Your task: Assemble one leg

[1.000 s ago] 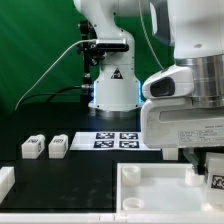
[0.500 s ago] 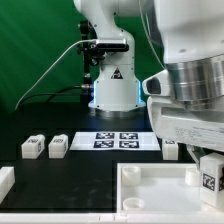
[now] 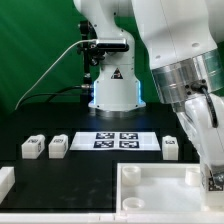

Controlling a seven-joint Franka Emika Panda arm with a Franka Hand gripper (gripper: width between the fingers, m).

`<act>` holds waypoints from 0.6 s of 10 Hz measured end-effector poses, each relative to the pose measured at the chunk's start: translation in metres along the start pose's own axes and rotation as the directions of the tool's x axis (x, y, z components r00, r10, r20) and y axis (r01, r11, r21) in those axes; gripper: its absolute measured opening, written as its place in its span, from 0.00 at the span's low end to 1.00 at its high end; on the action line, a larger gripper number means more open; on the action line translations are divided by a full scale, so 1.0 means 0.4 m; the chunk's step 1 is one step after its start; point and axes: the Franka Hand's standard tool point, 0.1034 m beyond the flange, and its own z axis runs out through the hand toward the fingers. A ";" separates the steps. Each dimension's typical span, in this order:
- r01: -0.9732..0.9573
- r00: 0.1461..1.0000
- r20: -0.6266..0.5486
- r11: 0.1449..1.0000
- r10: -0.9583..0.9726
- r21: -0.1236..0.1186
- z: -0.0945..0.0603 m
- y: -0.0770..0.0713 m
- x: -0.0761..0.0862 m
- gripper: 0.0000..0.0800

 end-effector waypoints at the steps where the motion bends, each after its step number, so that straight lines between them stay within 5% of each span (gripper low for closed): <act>1: 0.077 0.997 -0.001 0.997 -0.077 -0.004 -0.001 -0.001 0.001 0.52; 2: 0.325 0.946 -0.013 0.945 -0.325 -0.029 -0.005 -0.009 0.008 0.73; 3: 0.489 0.871 -0.025 0.870 -0.491 -0.058 -0.011 -0.017 -0.002 0.80; 4: 0.622 0.780 -0.032 0.780 -0.625 -0.073 -0.012 -0.013 -0.026 0.80; 6: 0.748 0.660 -0.020 0.659 -0.751 -0.078 -0.010 -0.014 -0.013 0.81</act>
Offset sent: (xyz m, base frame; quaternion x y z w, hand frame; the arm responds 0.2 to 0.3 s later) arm -0.0112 0.0126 0.0134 -0.0457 0.0765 -0.3482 0.9332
